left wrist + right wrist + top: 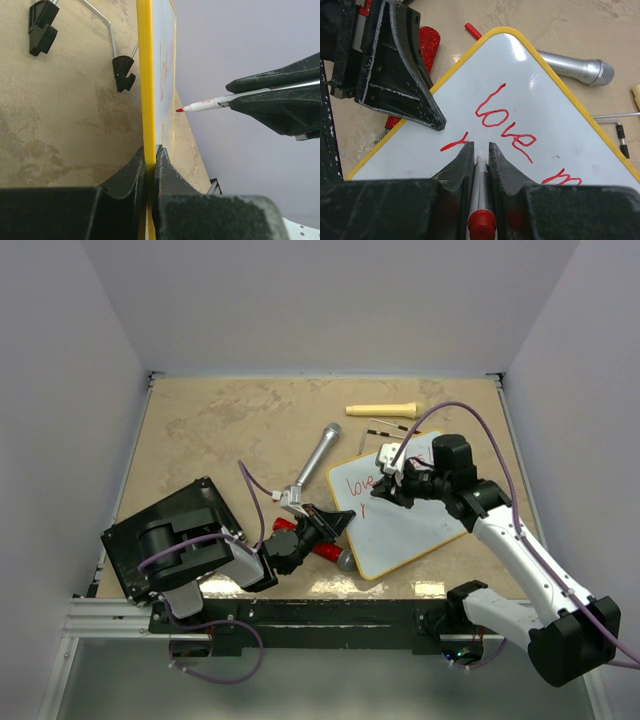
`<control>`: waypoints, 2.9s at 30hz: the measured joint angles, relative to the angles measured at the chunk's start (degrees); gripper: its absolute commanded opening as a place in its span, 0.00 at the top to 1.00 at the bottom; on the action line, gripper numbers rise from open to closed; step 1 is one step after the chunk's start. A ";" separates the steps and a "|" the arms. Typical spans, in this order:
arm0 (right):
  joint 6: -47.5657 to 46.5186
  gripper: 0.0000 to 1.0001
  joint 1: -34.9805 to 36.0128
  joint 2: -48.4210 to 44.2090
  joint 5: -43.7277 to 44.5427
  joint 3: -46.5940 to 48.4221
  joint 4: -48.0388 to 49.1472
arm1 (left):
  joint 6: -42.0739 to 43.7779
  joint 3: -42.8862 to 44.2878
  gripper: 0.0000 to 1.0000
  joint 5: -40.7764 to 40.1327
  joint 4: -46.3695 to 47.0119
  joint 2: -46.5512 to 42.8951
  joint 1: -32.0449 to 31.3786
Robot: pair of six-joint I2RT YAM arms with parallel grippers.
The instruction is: Write a sentence on the whiteboard
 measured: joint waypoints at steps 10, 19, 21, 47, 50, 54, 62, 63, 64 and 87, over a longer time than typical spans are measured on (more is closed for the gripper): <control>2.43 1.00 1.51 1.01 1.14 -1.62 3.54 | -0.02 0.00 1.00 0.02 0.00 0.00 0.00; 2.86 1.00 3.32 2.73 3.43 -1.75 4.87 | -1.18 -0.04 1.00 -0.15 -0.48 0.42 0.11; 2.21 1.00 3.30 2.40 3.17 -1.64 4.28 | -1.16 -0.04 1.00 -0.13 -0.33 0.42 0.09; -0.39 1.00 3.32 1.11 4.07 -1.66 0.90 | -0.98 -0.04 1.00 0.07 0.07 0.42 0.04; -2.71 1.00 3.32 1.18 2.23 -1.64 -0.96 | -0.98 -0.04 1.00 0.04 0.02 0.42 0.04; -6.36 1.00 3.32 1.22 -0.72 -1.64 -4.11 | -0.98 -0.04 1.00 0.07 0.07 0.42 0.04; -8.07 1.00 3.37 1.68 -1.42 -1.31 -6.29 | -0.96 -0.04 1.00 0.07 0.02 0.42 0.04; -7.61 1.00 3.39 1.66 -0.83 -1.31 -6.08 | -0.96 -0.04 1.00 0.07 0.00 0.42 0.04; -7.02 1.00 3.41 1.64 0.04 -1.31 -5.79 | -0.98 -0.04 1.00 0.04 -0.07 0.42 0.07; -4.26 1.00 0.15 -0.81 -0.02 -1.09 -3.72 | -0.81 -0.04 1.00 0.09 0.17 0.42 0.04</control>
